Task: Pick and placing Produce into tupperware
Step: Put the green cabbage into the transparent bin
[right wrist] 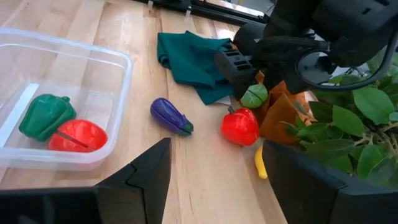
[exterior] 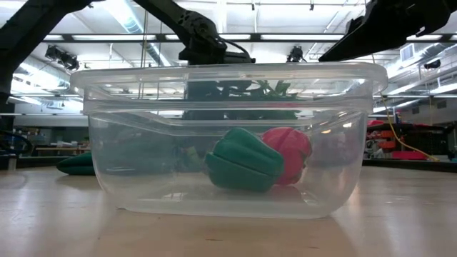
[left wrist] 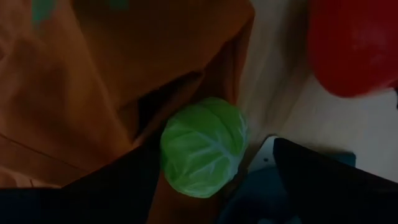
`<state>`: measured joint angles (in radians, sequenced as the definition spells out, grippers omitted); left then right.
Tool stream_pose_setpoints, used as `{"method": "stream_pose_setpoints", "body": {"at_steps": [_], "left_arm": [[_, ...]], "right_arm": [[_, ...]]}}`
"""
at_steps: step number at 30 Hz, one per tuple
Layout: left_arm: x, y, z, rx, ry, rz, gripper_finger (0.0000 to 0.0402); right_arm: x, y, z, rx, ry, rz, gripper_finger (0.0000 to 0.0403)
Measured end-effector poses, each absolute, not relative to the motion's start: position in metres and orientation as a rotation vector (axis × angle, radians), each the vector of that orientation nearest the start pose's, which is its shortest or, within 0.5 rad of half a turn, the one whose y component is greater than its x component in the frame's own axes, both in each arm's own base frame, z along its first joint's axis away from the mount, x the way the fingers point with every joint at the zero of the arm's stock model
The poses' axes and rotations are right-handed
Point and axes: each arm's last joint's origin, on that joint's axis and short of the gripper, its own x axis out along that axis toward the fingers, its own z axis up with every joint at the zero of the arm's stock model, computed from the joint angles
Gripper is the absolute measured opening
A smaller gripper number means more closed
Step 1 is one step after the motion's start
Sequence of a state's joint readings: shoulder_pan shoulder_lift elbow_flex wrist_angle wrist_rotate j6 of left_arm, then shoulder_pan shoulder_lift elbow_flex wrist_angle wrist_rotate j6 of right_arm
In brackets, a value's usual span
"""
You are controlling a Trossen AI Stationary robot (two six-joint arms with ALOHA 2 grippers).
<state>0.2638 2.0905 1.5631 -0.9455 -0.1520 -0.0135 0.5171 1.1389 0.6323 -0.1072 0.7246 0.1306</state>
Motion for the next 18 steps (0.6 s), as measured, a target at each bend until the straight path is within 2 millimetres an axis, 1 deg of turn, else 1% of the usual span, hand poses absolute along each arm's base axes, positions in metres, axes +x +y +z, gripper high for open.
{"method": "stream_pose_setpoints", "body": {"at_steps": [7,18], "left_arm": [[0.388,0.1092,0.1653,-0.097,1.47,0.351,0.0289],[0.3886,0.1079,0.1653,-0.097,1.467,0.351,0.0225]], "right_arm": [[0.206,0.0951,0.2258,-0.227,0.48,-0.232,0.0212],[0.2062,0.0952,0.226,-0.224,0.478,-0.233,0.0212]]}}
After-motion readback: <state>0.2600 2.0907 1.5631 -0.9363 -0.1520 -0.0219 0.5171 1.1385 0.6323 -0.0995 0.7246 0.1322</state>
